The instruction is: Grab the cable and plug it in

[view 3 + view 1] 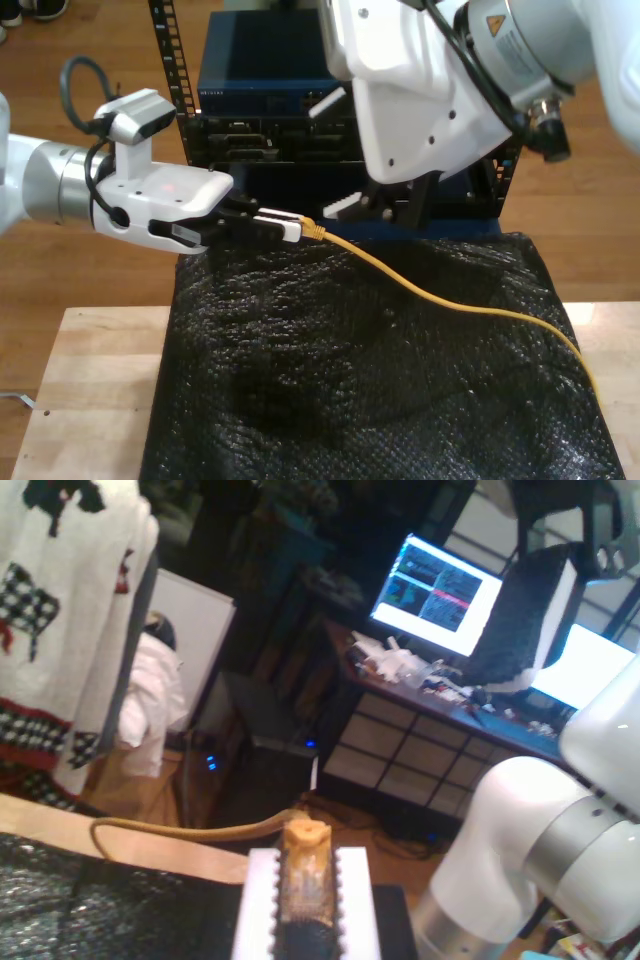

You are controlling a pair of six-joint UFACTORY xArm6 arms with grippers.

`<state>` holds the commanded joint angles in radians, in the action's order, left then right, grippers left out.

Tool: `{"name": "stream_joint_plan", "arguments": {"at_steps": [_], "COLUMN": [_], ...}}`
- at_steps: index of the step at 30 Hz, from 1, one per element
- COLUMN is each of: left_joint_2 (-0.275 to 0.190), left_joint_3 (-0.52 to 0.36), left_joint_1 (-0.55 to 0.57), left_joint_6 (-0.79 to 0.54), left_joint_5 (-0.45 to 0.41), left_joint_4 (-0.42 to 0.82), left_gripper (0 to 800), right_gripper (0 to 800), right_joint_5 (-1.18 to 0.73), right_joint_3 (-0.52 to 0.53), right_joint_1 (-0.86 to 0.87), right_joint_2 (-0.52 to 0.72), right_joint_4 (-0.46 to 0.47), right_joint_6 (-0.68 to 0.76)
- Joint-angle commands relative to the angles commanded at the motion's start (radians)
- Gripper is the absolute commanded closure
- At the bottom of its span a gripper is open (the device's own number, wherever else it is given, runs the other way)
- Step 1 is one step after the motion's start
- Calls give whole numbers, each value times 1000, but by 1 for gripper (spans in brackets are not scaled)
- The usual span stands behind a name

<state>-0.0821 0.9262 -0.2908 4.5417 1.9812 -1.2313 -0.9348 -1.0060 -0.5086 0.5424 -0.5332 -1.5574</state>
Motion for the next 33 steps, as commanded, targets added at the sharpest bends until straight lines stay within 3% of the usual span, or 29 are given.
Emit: {"name": "stream_joint_plan", "arguments": {"at_steps": [10,19,33], "left_joint_2": [54,94,144], "left_joint_3": [6,5,18], "left_joint_1": [-48,-77,-78], "left_joint_6": [28,63,87], "left_joint_5": [107,143,278], "left_joint_4": [-81,-112,-167], "left_gripper": [798,798,798], "right_gripper": [3,3,12], "right_joint_5": [161,181,381], "right_joint_3": [110,124,239], "right_joint_1": [-26,-58,-176], "right_joint_2": [112,120,180], "right_joint_4": [3,-3,0], "right_joint_6": [-6,-51,-109]}}
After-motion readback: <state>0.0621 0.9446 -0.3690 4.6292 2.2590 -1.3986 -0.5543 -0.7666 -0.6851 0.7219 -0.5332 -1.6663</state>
